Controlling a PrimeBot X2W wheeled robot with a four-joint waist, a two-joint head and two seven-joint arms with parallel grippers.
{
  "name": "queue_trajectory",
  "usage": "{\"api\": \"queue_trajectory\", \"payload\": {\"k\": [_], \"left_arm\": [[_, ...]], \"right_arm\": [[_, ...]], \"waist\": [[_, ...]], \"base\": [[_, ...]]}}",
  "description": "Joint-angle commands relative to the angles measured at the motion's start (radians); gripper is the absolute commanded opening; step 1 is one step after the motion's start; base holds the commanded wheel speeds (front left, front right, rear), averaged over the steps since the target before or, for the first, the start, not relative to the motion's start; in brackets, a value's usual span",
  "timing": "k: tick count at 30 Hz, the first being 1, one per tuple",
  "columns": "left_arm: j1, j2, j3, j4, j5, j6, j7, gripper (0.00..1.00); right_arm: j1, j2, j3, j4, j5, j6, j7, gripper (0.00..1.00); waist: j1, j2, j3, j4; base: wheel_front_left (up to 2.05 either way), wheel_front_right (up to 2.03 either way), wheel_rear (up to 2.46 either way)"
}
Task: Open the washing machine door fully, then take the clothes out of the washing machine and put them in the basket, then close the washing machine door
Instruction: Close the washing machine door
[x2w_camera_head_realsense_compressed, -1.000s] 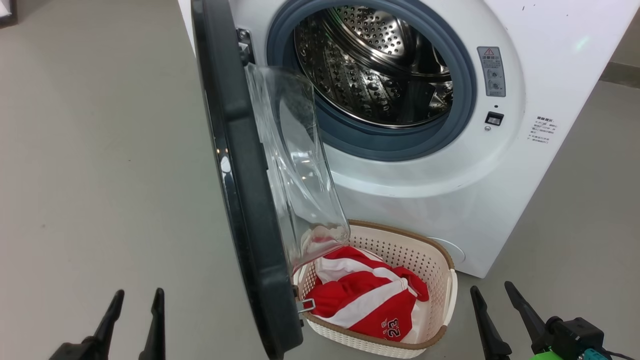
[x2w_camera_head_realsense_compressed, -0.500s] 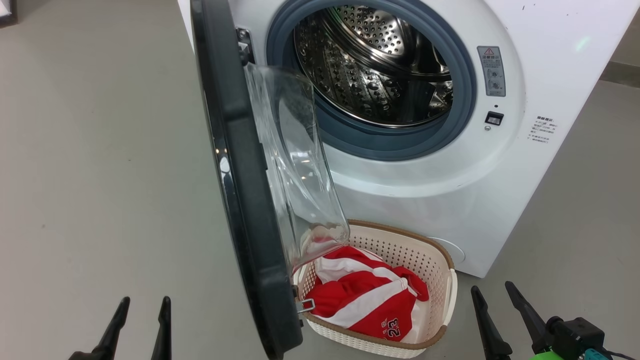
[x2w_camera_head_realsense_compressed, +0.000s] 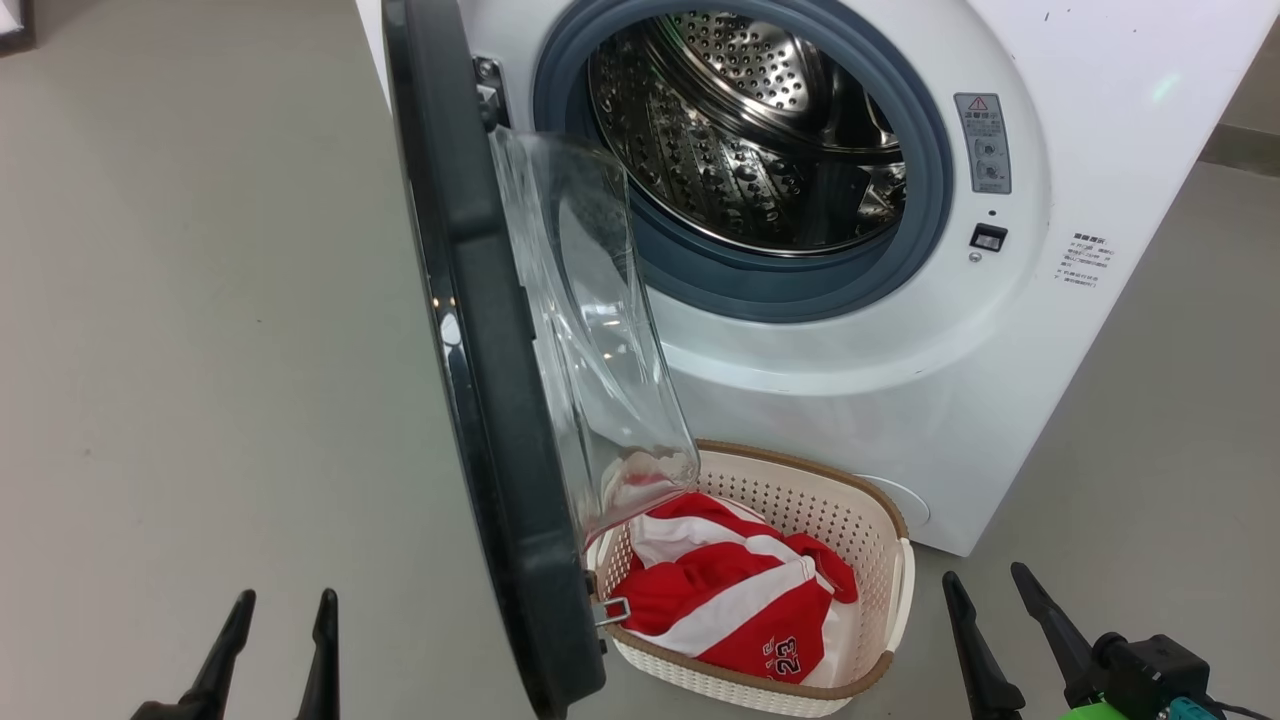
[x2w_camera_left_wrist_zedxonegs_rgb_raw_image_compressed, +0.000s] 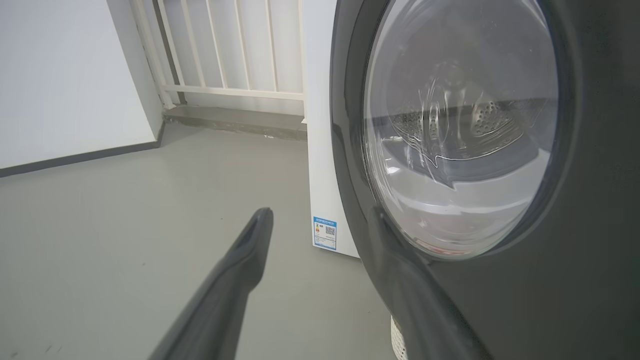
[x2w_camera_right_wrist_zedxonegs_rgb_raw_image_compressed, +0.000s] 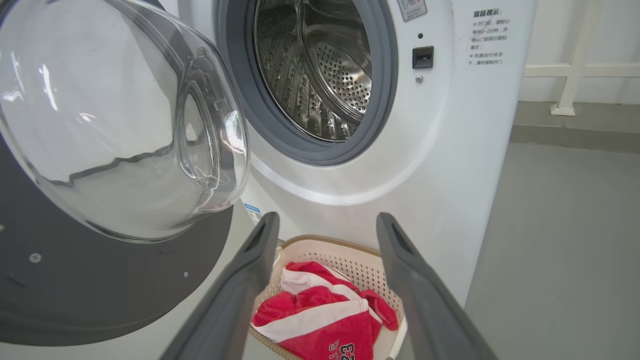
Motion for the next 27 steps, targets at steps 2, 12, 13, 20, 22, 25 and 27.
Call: {"api": "queue_trajectory", "payload": {"k": [2,12,13,20,22,25,27], "left_arm": [[-0.029,0.007,0.036,-0.031,-0.005,-0.006,-0.012,1.00],[-0.048,0.029,0.017,-0.078,-0.161,-0.006,-0.012,0.01],[-0.052,0.035,0.016,-0.081,-0.195,-0.006,-0.012,0.00],[-0.094,0.125,-0.034,-0.062,-0.524,-0.006,-0.012,0.00],[-0.111,0.167,-0.053,-0.063,-0.630,-0.006,-0.012,0.00],[-0.125,0.206,-0.069,-0.066,-0.738,-0.006,-0.012,0.00],[-0.137,0.241,-0.092,-0.074,-0.861,-0.006,-0.012,0.00]], "right_arm": [[-0.028,-0.011,0.018,-0.023,-0.003,0.006,-0.006,1.00],[-0.030,-0.010,0.019,-0.020,-0.002,0.006,-0.006,1.00],[-0.030,-0.010,0.019,-0.020,-0.002,0.006,-0.006,1.00],[-0.030,-0.009,0.025,-0.019,-0.002,0.006,-0.006,1.00],[-0.030,-0.009,0.026,-0.020,-0.002,0.006,-0.006,1.00],[-0.030,-0.009,0.025,-0.021,-0.002,0.006,-0.006,1.00],[-0.031,-0.009,0.024,-0.021,-0.002,0.006,-0.006,1.00]], "waist": [[0.0000,-0.0001,0.000,0.000],[0.0000,-0.0001,-0.002,-0.001],[0.0000,-0.0001,-0.002,-0.001],[0.0000,-0.0001,-0.004,-0.013],[0.0000,-0.0001,-0.002,-0.017],[0.0000,-0.0001,0.000,-0.021],[0.0000,-0.0001,0.003,-0.025]], "base": [[0.00,0.00,0.00],[0.00,0.00,0.00],[0.00,0.00,0.00],[0.00,0.00,0.00],[0.00,0.00,0.00],[0.00,0.00,0.00],[0.00,0.00,0.00]]}}
